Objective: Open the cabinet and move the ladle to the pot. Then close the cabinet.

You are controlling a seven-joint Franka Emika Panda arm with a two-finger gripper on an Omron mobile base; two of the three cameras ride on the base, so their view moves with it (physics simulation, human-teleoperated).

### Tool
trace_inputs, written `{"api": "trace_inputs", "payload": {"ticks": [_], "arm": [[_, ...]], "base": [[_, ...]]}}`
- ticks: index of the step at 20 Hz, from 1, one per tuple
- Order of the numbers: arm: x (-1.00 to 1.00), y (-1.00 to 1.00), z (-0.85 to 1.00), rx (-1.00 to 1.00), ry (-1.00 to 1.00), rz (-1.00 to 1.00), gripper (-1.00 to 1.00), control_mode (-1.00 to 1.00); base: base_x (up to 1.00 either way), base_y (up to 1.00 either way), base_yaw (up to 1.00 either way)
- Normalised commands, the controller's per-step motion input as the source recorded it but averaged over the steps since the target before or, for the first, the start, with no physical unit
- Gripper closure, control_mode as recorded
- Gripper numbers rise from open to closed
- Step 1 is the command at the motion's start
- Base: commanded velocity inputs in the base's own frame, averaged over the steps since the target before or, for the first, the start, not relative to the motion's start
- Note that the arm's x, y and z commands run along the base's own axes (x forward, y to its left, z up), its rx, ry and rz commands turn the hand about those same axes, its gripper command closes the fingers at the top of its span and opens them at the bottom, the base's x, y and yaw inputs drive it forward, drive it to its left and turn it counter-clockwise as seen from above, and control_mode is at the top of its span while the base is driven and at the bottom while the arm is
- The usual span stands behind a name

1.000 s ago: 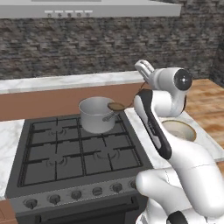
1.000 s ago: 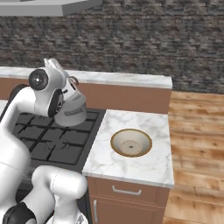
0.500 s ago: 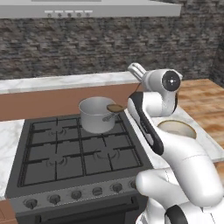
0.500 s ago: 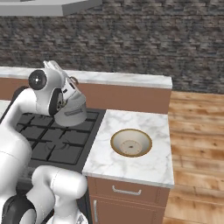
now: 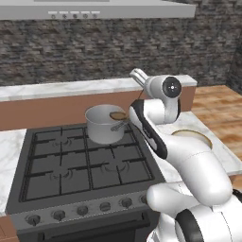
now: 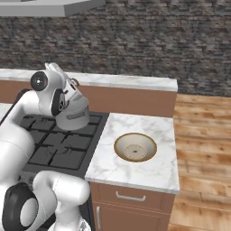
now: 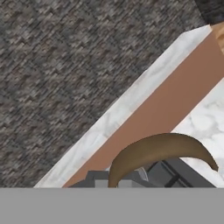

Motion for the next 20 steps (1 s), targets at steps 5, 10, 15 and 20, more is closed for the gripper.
{"api": "trace_inputs", "payload": {"ticks": [5,10,15,20], "arm": [[0.25,0.14,-0.21,0.0,0.03,-0.02,1.0,-1.0],[0.17,0.04,-0.2,0.0,0.08,-0.03,1.0,-1.0],[0.14,0.0,-0.12,0.0,0.04,-0.02,1.0,-1.0],[0.17,0.0,-0.15,0.0,0.03,-0.02,1.0,-1.0]], "base": [[0.0,0.0,0.0],[0.0,0.0,0.0],[0.0,0.0,0.0],[0.0,0.0,0.0]]}}
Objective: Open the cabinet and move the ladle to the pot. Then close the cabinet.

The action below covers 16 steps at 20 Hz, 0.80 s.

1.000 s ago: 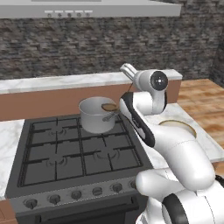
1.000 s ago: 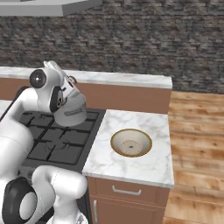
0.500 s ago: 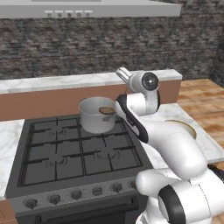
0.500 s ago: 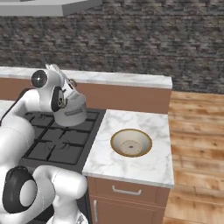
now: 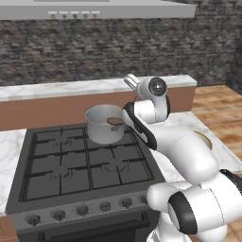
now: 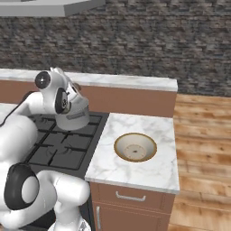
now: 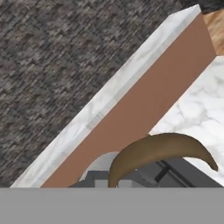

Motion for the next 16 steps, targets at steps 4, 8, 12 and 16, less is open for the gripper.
{"api": "trace_inputs", "payload": {"ticks": [4,8,12,16], "arm": [[0.12,0.02,-0.23,0.0,0.06,-0.02,1.0,-1.0],[0.16,0.07,-0.28,0.0,0.08,-0.02,1.0,-1.0],[0.18,0.03,-0.08,0.0,0.01,-0.04,1.0,-1.0],[0.03,0.0,0.34,0.0,0.0,-0.02,1.0,-1.0]], "base": [[0.0,0.0,0.0],[0.0,0.0,0.0],[0.0,0.0,0.0],[0.0,0.0,0.0]]}}
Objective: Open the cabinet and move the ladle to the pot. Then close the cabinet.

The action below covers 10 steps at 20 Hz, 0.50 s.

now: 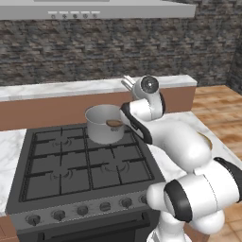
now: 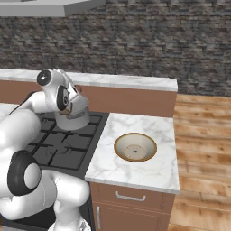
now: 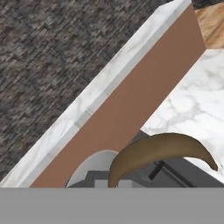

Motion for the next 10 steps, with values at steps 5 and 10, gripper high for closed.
{"api": "trace_inputs", "payload": {"ticks": [5,10], "arm": [[0.0,0.0,0.36,0.0,0.0,0.0,1.0,-1.0],[0.12,0.0,0.43,0.0,0.08,-0.02,1.0,-1.0]], "base": [[0.0,0.0,0.0],[0.0,0.0,0.0]]}}
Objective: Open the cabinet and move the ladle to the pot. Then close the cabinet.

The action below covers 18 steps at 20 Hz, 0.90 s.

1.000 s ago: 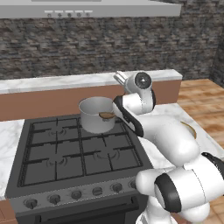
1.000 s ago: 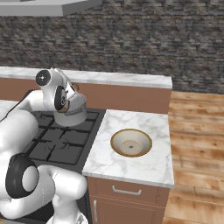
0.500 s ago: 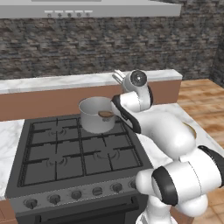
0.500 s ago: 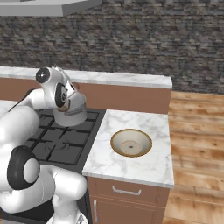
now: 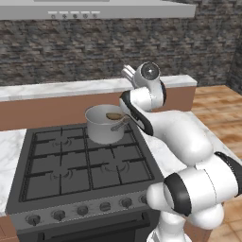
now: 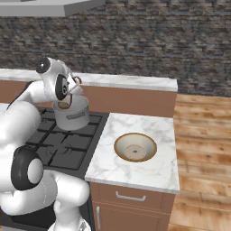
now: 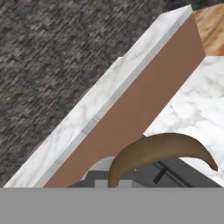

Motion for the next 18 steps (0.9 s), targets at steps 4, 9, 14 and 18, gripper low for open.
{"api": "trace_inputs", "payload": {"ticks": [4,9,14,18], "arm": [[0.37,0.0,0.02,-0.02,0.02,-0.03,1.0,-1.0],[0.3,0.0,0.0,-0.06,-0.01,0.0,1.0,-1.0],[0.14,0.0,-0.11,-0.02,0.0,0.0,1.0,-1.0],[0.14,0.02,-0.21,0.0,0.0,0.0,1.0,-1.0]], "base": [[0.0,0.0,0.0],[0.0,0.0,0.0],[0.0,0.0,0.0],[0.0,0.0,0.0]]}}
